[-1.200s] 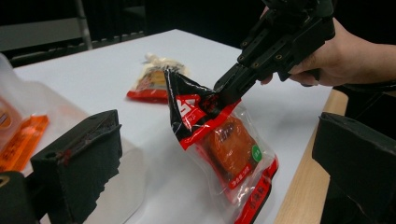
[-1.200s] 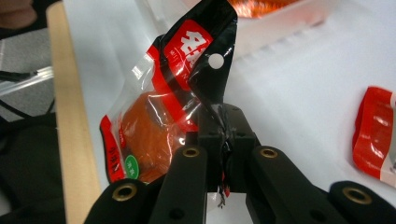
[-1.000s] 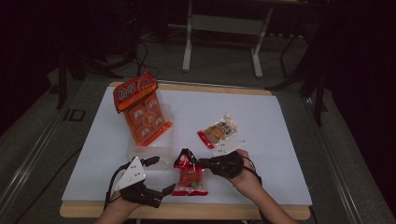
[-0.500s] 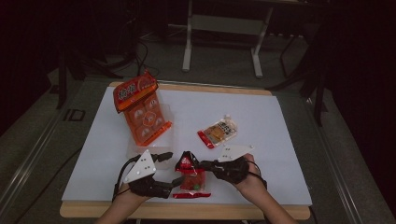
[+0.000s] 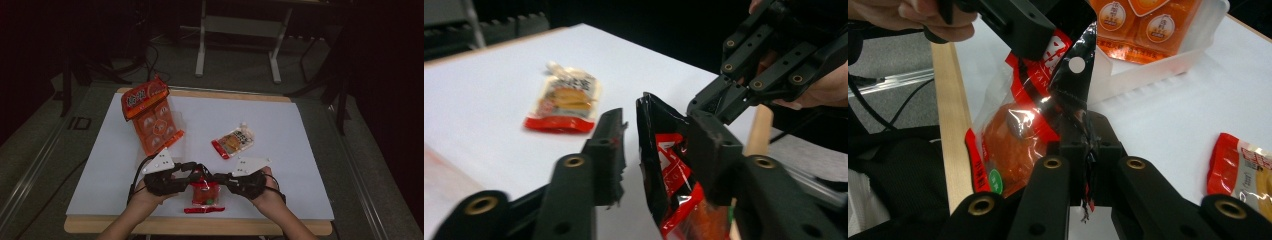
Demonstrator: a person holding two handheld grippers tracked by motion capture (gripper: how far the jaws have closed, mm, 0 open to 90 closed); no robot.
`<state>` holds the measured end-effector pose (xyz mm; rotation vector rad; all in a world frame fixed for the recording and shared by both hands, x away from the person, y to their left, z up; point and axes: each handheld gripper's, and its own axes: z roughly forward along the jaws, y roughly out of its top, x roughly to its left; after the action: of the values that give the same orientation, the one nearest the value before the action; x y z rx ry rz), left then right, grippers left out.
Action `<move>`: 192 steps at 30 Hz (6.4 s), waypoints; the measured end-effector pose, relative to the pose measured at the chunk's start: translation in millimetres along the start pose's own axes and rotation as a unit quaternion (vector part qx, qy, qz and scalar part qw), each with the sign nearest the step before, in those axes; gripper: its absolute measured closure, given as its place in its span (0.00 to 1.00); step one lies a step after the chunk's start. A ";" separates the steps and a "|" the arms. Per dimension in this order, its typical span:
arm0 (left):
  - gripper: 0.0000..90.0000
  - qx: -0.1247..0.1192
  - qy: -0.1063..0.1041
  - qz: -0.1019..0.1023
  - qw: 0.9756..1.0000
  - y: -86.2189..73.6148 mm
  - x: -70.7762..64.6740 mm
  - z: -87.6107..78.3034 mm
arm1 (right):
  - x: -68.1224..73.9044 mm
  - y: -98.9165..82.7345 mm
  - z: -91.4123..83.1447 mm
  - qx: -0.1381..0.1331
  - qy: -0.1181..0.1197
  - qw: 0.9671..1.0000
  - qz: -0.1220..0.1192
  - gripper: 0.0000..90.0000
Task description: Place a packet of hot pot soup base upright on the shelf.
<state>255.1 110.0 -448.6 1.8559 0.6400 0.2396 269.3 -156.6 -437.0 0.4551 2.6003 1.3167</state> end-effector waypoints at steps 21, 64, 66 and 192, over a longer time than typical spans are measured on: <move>0.98 -0.034 -0.008 0.048 0.998 17.7 -12.6 -19.7 | 0.2 4.1 -11.5 -0.041 0.007 0.999 0.004 0.84; 0.98 -0.140 0.096 0.078 0.982 37.9 74.8 -80.3 | -35.6 -23.9 -51.4 -0.130 -0.063 0.986 0.078 0.16; 0.98 -0.137 0.097 0.075 0.983 34.2 79.8 -80.6 | -35.9 -24.7 -50.8 -0.129 -0.063 0.986 0.079 0.16; 0.03 -0.097 0.068 0.028 0.993 1.4 74.4 -72.4 | -45.1 -33.6 -46.9 -0.116 -0.072 0.986 0.092 0.16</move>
<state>284.6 208.0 -430.4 1.6827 0.6348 0.4532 291.0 -226.5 -435.2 0.7340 2.2979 1.5569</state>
